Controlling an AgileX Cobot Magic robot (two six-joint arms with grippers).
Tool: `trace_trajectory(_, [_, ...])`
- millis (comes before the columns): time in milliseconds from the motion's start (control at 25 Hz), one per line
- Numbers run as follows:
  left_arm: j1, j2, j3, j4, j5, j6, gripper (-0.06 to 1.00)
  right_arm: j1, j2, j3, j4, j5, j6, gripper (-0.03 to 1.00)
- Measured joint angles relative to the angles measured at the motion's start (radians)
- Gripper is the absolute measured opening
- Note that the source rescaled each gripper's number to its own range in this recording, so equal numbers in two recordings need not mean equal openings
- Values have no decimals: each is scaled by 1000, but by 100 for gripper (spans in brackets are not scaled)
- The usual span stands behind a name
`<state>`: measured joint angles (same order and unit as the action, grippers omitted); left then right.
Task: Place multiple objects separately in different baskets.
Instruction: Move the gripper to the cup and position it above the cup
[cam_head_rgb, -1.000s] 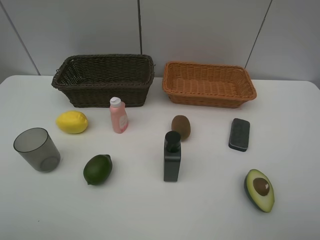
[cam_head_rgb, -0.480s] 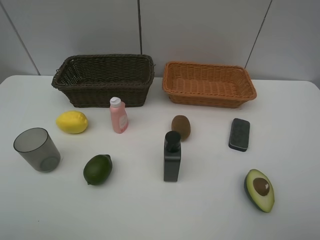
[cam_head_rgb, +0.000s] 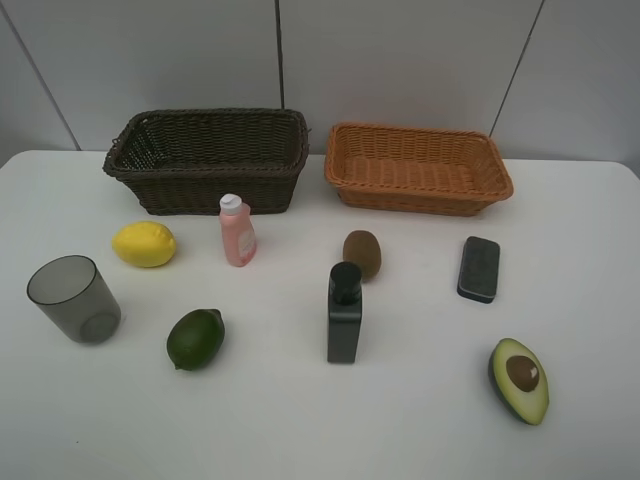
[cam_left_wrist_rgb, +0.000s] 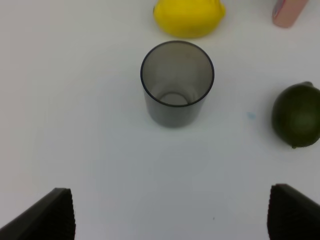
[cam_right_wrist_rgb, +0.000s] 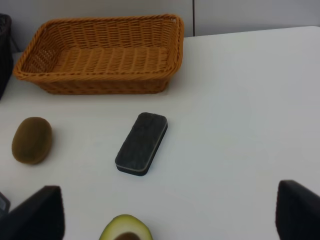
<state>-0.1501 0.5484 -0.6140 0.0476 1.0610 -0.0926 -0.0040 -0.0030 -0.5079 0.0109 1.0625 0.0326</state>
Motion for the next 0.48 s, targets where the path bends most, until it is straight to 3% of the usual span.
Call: trace_trajectory(480, [0, 647, -187, 2, -8, -36, 99, 0, 0, 0, 0, 0, 0, 100])
